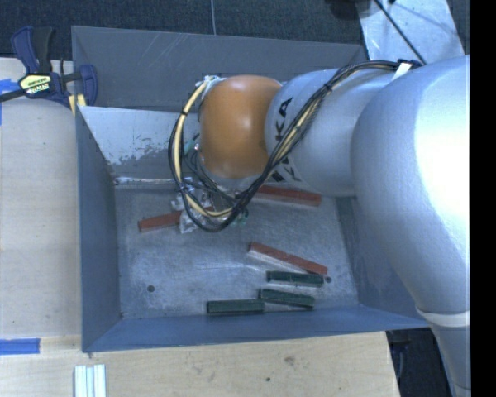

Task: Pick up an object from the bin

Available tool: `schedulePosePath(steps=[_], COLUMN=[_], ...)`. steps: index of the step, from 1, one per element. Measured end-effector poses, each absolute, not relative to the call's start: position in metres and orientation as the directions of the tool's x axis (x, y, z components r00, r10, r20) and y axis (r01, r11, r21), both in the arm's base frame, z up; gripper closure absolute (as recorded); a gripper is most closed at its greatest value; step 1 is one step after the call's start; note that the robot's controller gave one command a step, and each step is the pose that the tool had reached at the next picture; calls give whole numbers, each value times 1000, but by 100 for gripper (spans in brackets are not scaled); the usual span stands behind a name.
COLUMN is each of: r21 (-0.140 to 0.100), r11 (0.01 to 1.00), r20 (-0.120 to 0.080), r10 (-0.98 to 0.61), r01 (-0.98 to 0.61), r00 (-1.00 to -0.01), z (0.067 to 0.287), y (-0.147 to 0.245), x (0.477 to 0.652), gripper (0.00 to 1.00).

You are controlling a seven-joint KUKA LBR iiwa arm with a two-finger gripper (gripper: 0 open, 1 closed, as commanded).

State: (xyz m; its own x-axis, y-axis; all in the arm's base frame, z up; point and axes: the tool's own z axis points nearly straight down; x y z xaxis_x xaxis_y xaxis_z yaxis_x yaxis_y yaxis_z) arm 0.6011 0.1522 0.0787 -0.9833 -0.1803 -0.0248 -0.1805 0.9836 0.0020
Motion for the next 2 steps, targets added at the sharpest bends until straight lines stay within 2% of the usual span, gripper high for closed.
schedulePosePath(steps=[1,2], r21=[2,0], r11=[984,983], r20=[-25,-6], r10=[-180,-182], r01=[-180,-182], r00=[-983,-983], z=[79,235], y=[152,143], x=[601,601], gripper=[100,100])
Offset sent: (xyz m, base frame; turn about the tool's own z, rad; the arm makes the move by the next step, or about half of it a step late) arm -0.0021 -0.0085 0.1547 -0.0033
